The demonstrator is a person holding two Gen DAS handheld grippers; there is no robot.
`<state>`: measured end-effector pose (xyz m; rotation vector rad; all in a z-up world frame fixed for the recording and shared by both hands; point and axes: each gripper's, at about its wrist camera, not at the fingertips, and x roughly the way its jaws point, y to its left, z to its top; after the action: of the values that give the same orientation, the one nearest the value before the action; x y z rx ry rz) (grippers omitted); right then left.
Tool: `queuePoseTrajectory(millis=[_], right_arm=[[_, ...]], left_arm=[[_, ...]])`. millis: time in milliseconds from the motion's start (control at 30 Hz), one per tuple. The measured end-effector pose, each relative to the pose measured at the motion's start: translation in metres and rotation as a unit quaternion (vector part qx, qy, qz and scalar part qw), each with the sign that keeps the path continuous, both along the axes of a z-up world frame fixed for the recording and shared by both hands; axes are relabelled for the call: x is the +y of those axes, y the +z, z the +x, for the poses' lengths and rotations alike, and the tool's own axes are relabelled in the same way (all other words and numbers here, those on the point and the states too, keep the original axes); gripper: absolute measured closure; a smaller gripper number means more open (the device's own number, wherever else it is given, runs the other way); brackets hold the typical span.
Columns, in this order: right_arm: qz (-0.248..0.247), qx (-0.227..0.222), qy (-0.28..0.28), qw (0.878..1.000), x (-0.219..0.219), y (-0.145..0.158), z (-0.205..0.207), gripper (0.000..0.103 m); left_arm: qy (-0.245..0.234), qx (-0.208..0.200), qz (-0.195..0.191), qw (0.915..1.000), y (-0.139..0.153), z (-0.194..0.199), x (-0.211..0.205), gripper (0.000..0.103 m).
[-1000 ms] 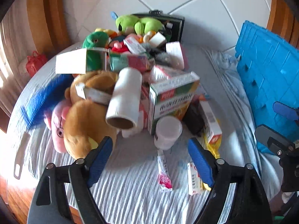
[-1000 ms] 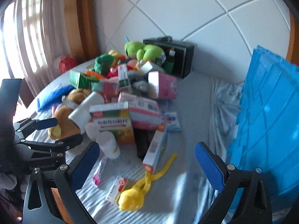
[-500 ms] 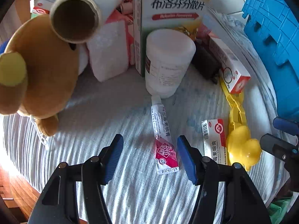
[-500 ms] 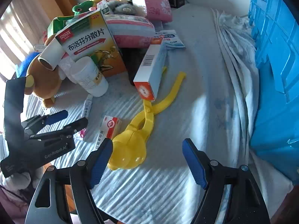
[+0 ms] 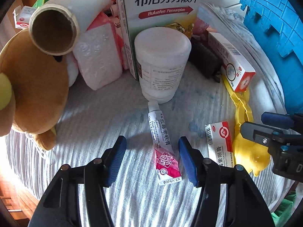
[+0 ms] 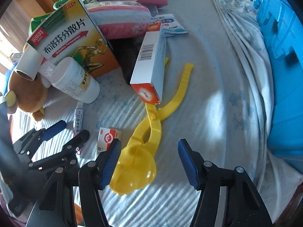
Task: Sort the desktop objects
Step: 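Grasp the white-pink ointment tube with left tool while right tool grasps yellow snowball clip, then carry tube and yellow clip into the blue crate and open both tools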
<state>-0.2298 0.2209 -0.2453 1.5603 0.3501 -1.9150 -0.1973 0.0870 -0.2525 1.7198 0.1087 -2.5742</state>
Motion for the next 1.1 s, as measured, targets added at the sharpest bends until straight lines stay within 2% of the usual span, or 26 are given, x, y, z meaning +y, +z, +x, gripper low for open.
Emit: queuePoseTrajectory(millis=[67, 100, 133, 167, 200, 433, 800, 1100], right_arm=[[0.009, -0.002, 0.0, 1.0, -0.004, -0.006, 0.0, 0.042], [0.013, -0.004, 0.0, 1.0, -0.005, -0.009, 0.0, 0.042], [0.015, -0.006, 0.003, 1.0, -0.006, -0.012, 0.0, 0.047], [0.019, -0.002, 0.013, 1.0, -0.008, -0.014, 0.002, 0.057], [0.026, 0.015, 0.019, 0.999, -0.01, -0.013, 0.004, 0.062], [0.015, 0.026, 0.019, 0.999, 0.008, -0.004, 0.005, 0.068], [-0.032, 0.092, 0.021, 0.995, 0.037, 0.063, 0.006, 0.069], [-0.086, 0.176, 0.008, 0.981, 0.042, 0.14, -0.005, 0.069]], left_arm=[[-0.006, 0.003, 0.002, 1.0, 0.0, -0.002, 0.002, 0.048], [-0.009, 0.004, 0.003, 0.9999, 0.001, -0.001, 0.002, 0.054], [-0.014, 0.007, 0.005, 0.9999, 0.001, 0.0, 0.003, 0.059], [-0.021, 0.011, 0.007, 0.9997, 0.002, 0.0, 0.005, 0.075], [-0.026, 0.011, 0.009, 0.9996, 0.002, 0.0, 0.007, 0.084], [-0.043, 0.018, 0.018, 0.9988, 0.009, -0.004, 0.016, 0.085], [-0.083, 0.131, -0.006, 0.9878, 0.085, -0.007, 0.039, 0.085], [-0.101, 0.208, 0.0, 0.973, 0.149, -0.03, 0.049, 0.085]])
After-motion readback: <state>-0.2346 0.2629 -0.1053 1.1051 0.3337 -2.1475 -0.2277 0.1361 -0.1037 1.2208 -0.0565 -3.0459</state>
